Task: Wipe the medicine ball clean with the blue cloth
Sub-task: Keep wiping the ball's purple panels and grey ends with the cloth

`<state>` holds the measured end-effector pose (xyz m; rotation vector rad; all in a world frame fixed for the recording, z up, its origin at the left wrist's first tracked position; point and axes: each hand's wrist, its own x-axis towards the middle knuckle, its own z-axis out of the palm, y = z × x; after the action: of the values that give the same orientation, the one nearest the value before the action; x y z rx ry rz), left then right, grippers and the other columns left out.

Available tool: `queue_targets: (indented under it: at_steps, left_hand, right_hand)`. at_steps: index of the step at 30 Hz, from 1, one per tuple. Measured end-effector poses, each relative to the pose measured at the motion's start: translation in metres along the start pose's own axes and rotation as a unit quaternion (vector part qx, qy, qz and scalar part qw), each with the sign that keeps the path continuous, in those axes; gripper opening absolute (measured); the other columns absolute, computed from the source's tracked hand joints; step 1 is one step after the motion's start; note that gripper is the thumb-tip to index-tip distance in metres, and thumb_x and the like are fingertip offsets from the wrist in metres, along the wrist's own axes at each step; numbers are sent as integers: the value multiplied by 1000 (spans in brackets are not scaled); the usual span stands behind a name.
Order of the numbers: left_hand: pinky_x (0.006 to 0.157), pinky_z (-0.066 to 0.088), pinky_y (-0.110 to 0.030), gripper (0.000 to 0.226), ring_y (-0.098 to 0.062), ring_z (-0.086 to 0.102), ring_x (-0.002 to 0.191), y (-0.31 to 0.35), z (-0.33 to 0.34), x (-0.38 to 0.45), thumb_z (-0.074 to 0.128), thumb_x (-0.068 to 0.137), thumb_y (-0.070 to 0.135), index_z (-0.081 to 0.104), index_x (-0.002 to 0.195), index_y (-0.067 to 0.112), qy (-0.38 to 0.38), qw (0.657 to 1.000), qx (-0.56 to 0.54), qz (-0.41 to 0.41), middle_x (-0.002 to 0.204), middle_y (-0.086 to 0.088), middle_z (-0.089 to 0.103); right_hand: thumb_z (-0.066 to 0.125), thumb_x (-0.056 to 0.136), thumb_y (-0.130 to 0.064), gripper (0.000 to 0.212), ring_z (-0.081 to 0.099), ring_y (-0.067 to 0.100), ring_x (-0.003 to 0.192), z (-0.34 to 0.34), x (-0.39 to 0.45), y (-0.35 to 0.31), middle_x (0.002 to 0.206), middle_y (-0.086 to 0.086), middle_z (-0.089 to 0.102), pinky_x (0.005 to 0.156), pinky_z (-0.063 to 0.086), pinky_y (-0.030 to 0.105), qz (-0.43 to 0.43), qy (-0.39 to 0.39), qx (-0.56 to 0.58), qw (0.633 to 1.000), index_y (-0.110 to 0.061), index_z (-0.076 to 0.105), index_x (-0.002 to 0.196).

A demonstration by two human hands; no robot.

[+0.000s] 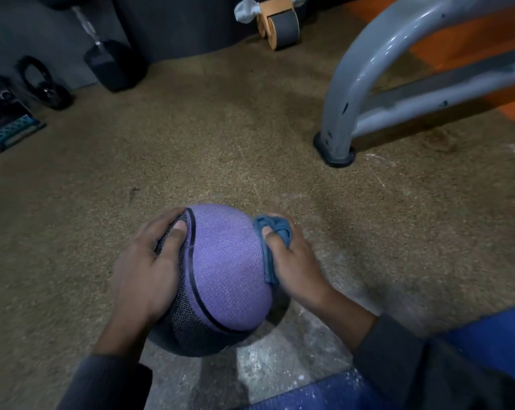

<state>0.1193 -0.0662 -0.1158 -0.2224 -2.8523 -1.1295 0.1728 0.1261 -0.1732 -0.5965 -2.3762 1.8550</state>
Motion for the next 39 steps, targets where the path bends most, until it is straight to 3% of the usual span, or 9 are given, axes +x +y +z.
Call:
queue_targets:
  at_steps: [5,8,12,18,24,31,34,37,39]
  left_hand:
    - [109,37,-38,54,-4,50,126,-7,-3,5,33,82,64,61,125,47,-5,1000,-10,-17,135,21,58]
    - [108,36,-34,53,-4,51,126,-12,-7,2,37,84,60,63,126,41,2,999,-40,-19,132,21,60]
    - [100,34,-28,48,-2,50,122,-10,-7,-2,40,88,53,64,128,37,17,998,-56,-29,128,21,59]
    - [104,34,-23,42,4,52,120,-15,-11,0,46,87,49,67,122,38,3,997,-78,-27,122,27,61]
    - [107,36,-29,42,1,52,122,-13,-10,2,46,86,50,67,121,41,-1,997,-78,-27,124,25,62]
    - [110,34,-26,39,1,51,126,-16,-12,5,51,90,40,68,124,30,-24,994,-104,-15,131,16,63]
    - [113,33,-27,32,0,50,129,-18,-12,1,55,97,26,67,126,23,-24,991,-130,-3,132,12,63]
    - [114,32,-29,29,1,50,129,-18,-12,1,54,100,21,68,125,25,-23,992,-122,-10,132,13,63]
    - [116,32,-34,31,1,50,129,-18,-12,3,55,97,30,68,124,28,-26,993,-112,-5,131,16,63]
  right_hand:
    - [33,90,-55,59,30,12,132,21,-55,-36,151,-12,28,106,28,36,-249,25,-208,946,-39,28,146]
    - [35,92,-52,53,35,6,129,21,-35,-16,146,-12,37,103,28,28,-192,28,-141,971,-36,36,143]
    - [37,87,-53,45,55,15,117,10,-3,7,125,-5,57,101,44,44,17,-1,29,999,-33,53,124]
    - [34,90,-54,56,34,7,130,22,-49,-26,146,-14,35,104,30,30,-240,29,-159,957,-37,36,143]
    - [48,101,-28,17,56,19,101,10,22,-4,102,-2,60,72,39,25,60,-22,80,995,-21,58,112]
    - [47,90,-46,59,35,17,131,30,-67,-18,150,-7,31,105,29,32,-287,40,-177,941,-30,35,146]
    - [42,87,-51,53,36,3,131,28,-43,5,143,-16,38,108,28,23,-173,37,-45,983,-40,39,138]
    - [45,82,-51,30,55,13,118,24,-17,22,125,-7,56,101,44,40,21,34,163,986,-48,51,111]
    - [43,84,-49,29,53,13,119,23,-27,11,125,-10,53,98,44,35,-5,51,79,996,-46,51,111]
